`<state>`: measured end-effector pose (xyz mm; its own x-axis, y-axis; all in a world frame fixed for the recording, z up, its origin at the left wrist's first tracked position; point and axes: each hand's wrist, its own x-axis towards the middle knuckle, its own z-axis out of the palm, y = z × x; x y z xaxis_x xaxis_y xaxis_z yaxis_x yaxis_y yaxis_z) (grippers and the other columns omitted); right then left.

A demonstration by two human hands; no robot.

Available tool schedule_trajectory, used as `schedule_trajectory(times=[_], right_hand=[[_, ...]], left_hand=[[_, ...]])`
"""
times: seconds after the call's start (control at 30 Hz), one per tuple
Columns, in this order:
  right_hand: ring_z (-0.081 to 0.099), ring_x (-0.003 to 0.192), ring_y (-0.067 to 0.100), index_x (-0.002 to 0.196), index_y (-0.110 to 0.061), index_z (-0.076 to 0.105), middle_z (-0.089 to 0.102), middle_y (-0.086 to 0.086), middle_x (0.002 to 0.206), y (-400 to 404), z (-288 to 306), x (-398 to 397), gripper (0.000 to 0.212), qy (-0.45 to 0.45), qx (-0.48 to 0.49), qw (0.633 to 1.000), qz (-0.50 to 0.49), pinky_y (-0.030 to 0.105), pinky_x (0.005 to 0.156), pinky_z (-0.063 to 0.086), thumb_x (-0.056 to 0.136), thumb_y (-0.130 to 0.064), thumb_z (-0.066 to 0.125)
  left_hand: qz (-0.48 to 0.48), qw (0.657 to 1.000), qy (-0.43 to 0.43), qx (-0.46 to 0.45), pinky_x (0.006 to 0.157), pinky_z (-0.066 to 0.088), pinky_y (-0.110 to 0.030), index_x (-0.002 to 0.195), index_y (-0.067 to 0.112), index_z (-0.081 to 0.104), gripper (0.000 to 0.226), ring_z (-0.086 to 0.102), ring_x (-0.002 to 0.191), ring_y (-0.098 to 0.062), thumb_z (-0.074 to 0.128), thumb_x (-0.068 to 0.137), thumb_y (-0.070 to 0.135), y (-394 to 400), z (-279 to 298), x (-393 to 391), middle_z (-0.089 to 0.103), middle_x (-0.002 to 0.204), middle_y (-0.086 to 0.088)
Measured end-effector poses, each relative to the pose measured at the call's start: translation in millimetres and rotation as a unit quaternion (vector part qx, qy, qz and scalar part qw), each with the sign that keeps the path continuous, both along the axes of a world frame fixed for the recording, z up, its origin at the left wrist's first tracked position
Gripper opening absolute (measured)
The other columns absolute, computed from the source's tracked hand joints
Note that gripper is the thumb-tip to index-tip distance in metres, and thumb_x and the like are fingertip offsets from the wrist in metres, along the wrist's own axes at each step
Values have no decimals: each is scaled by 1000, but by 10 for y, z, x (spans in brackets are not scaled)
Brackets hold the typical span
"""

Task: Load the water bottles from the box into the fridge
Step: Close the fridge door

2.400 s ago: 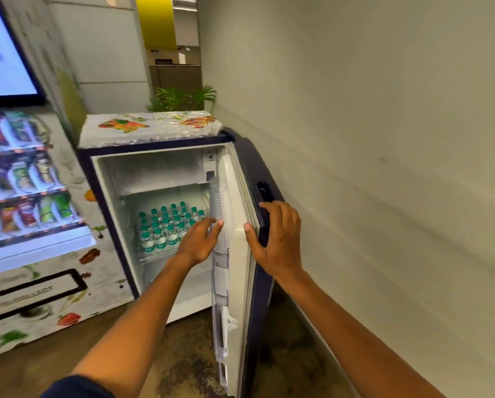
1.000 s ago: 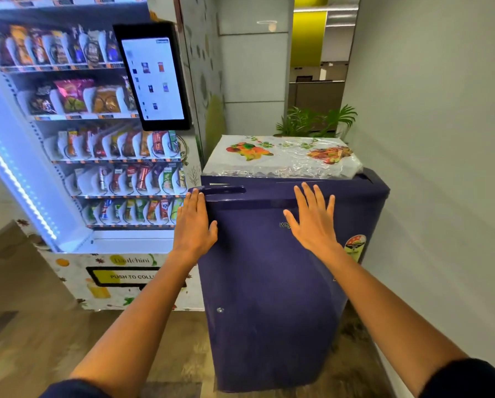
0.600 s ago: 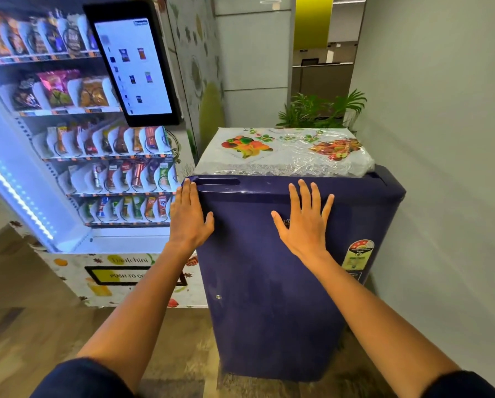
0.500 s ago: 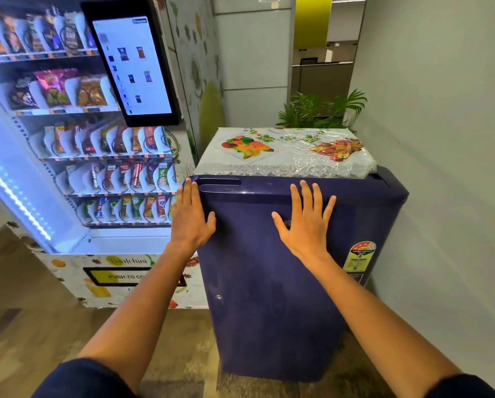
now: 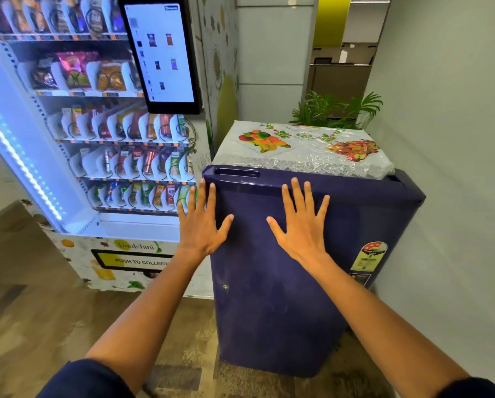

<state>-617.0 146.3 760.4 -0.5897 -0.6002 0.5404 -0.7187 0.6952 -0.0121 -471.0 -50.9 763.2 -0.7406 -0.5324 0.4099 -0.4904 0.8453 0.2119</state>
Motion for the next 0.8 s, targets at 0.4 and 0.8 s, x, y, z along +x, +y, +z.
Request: schedule_trajectory(times=[0.4, 0.8], right_hand=[[-5, 151, 31, 158, -23, 7, -4, 6, 165, -681, -868, 1230, 82, -70, 74, 969, 226, 62, 118, 10, 93, -67, 32], [-6, 151, 32, 158, -22, 4, -8, 9, 164, -1205, -1566, 2502, 84, -159, 161, 917, 328, 62, 118, 4, 92, -69, 29]], left_hand=[[134, 984, -113, 7, 116, 11, -63, 156, 25, 1, 85, -4, 150, -32, 25, 89, 71, 48, -1007, 1446, -9, 164, -6], [305, 929, -197, 75, 117, 8, -62, 156, 26, 2, 83, -7, 150, -30, 26, 90, 70, 132, -1433, 3264, -11, 163, -5]])
